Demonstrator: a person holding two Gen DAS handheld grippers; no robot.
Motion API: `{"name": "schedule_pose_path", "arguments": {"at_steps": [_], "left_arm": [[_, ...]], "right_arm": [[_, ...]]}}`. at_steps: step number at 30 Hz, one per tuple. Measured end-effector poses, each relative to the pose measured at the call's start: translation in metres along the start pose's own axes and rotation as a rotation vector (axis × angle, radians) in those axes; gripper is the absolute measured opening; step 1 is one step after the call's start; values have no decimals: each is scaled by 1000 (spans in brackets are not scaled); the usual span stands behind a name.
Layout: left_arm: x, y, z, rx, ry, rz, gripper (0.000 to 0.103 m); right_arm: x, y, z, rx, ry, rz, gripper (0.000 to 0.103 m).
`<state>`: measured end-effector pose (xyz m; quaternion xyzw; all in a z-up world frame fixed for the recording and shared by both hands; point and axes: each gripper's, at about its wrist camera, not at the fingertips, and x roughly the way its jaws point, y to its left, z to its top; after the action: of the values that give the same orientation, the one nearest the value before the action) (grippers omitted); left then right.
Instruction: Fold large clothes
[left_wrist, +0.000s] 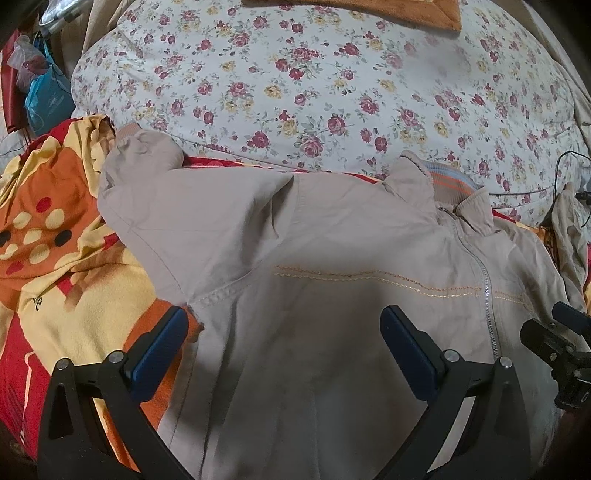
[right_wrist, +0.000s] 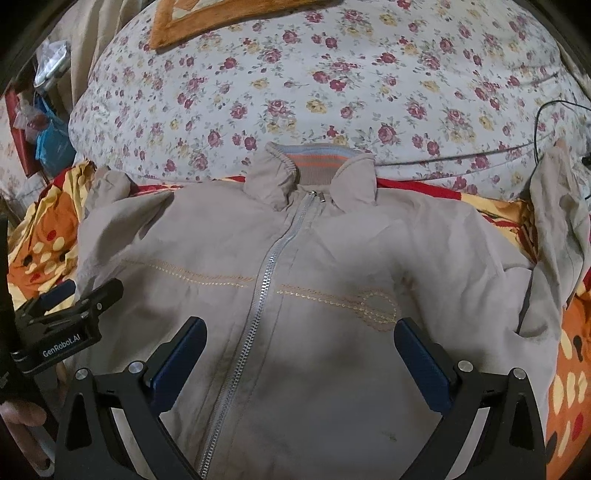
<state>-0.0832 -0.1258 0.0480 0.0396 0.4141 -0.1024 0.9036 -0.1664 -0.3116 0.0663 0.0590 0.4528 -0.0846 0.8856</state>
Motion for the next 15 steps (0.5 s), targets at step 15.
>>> {"name": "schedule_pose_path", "arguments": {"at_steps": [15], "left_arm": [[2, 0, 0, -4, 5, -1, 103]], "right_arm": [[5, -7, -3, 57, 39, 15, 101]]}}
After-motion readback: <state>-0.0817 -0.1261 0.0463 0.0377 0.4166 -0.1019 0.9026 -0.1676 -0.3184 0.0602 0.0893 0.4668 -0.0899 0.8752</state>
